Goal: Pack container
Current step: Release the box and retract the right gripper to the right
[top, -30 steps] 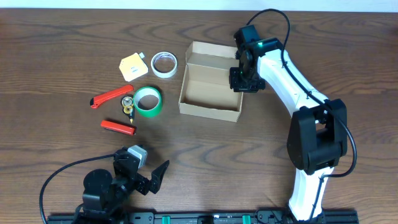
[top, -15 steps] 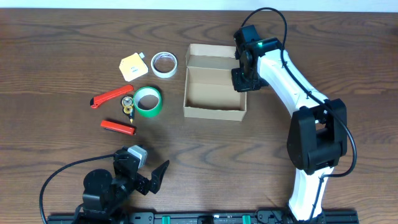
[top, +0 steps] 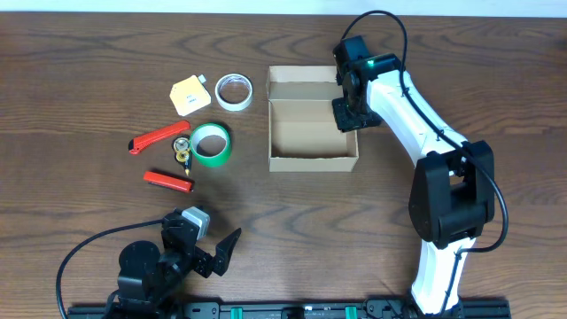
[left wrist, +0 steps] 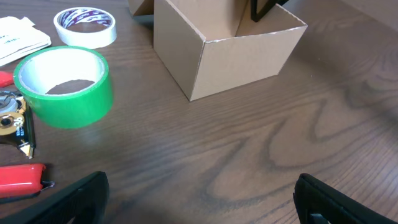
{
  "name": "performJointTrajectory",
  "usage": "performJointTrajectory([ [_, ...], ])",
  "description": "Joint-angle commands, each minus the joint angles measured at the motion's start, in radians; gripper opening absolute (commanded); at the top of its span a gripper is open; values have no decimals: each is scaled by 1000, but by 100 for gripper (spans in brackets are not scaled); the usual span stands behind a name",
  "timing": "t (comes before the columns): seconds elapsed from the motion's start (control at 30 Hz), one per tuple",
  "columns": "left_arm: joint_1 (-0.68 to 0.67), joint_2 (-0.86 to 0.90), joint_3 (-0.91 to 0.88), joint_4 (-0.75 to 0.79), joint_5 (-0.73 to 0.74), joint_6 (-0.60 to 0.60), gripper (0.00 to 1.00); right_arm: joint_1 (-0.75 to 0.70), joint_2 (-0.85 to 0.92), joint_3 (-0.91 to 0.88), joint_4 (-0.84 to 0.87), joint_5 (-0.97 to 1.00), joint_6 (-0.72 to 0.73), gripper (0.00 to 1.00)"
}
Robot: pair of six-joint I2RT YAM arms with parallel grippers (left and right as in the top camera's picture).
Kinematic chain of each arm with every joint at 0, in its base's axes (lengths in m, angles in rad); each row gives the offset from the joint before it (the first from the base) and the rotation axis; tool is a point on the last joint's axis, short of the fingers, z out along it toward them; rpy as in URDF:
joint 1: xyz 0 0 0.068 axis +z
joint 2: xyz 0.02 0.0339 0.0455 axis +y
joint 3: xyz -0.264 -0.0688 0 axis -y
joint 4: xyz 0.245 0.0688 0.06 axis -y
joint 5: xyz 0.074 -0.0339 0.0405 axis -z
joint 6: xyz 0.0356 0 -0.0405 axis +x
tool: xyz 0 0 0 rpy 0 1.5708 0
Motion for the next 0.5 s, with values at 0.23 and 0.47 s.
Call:
performJointTrajectory([
  [0.23,6,-6,-17,0,-3,-3,95,3,-130,147,-140,-120,41,55],
  [0.47,6,-6,-17,0,-3,-3,95,-7,-339,142,-243,-163,13,60],
])
